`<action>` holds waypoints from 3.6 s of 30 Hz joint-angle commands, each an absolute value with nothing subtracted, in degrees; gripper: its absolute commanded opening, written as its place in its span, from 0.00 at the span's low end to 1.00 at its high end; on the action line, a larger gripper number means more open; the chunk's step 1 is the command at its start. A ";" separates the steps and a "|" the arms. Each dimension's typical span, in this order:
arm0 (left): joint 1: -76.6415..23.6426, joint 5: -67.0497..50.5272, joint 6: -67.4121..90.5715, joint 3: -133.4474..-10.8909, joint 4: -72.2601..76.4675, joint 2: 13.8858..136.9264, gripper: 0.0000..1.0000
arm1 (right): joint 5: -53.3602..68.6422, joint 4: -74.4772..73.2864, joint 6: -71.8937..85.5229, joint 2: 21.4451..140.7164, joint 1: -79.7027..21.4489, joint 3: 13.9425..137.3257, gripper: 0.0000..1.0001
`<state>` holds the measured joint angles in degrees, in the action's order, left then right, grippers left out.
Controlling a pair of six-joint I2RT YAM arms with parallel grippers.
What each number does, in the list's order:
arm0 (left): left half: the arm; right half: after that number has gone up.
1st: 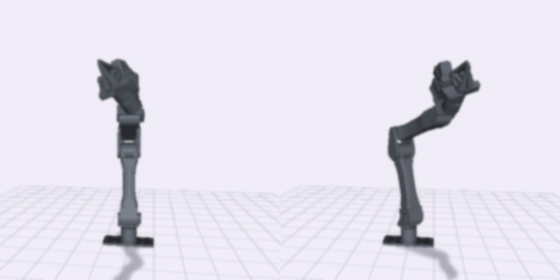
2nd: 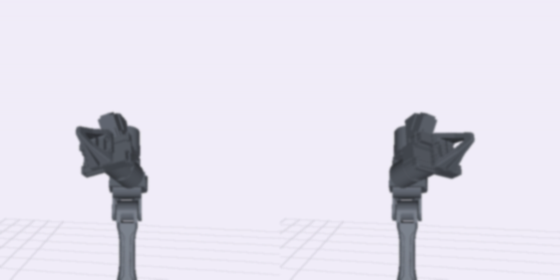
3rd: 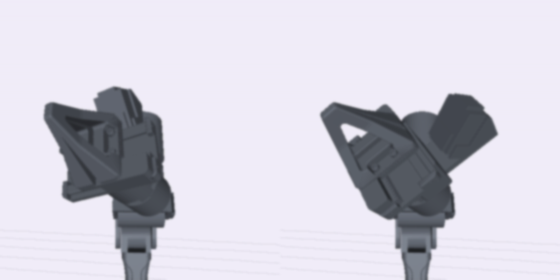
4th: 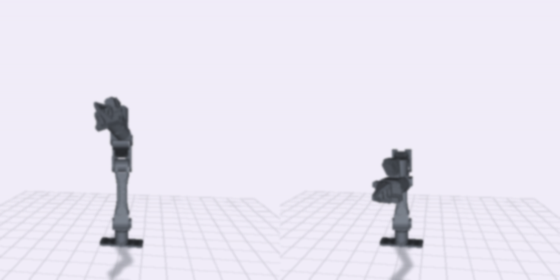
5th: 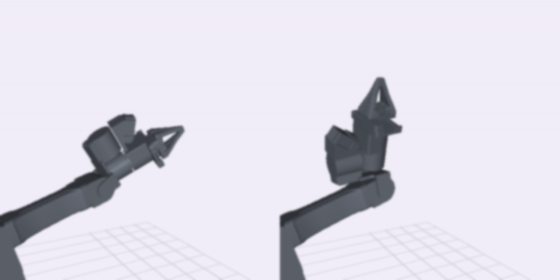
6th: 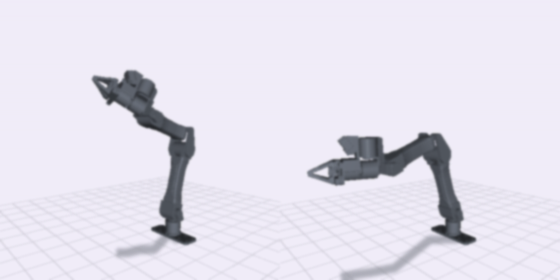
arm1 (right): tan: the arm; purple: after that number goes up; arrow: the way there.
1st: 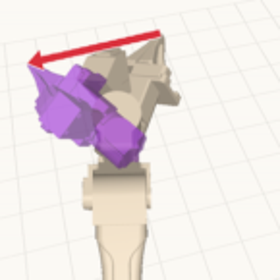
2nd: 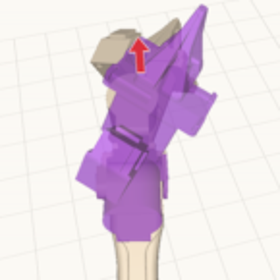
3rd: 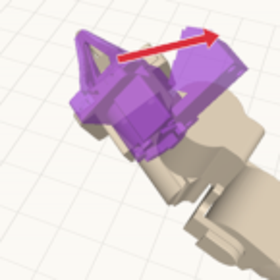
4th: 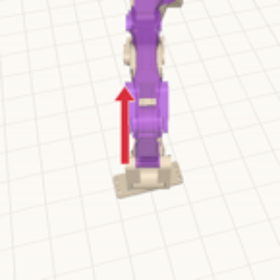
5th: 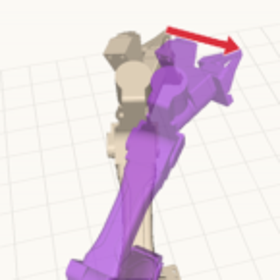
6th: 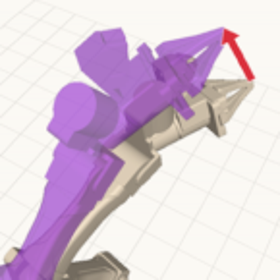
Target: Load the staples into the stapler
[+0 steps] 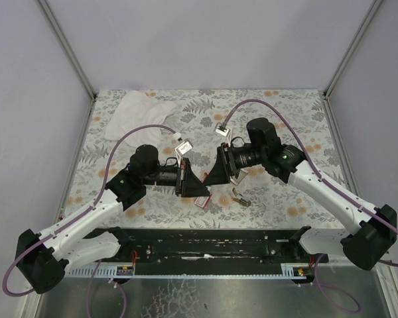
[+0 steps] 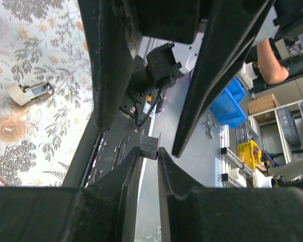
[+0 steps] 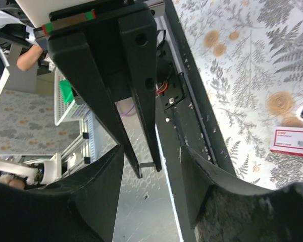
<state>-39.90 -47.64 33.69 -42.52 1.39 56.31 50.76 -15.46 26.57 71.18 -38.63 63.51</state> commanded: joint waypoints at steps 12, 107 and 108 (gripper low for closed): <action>-40.69 -48.96 27.85 -45.67 -3.87 57.49 0.03 | 54.48 -23.03 23.90 70.92 -38.75 65.83 0.45; -55.90 -5.39 33.51 -48.73 14.97 96.99 0.10 | 9.74 -19.58 18.23 50.05 -32.26 38.55 0.18; -55.82 -6.08 32.09 -48.31 14.51 96.37 0.08 | 10.53 -18.53 18.34 49.49 -32.26 37.51 0.18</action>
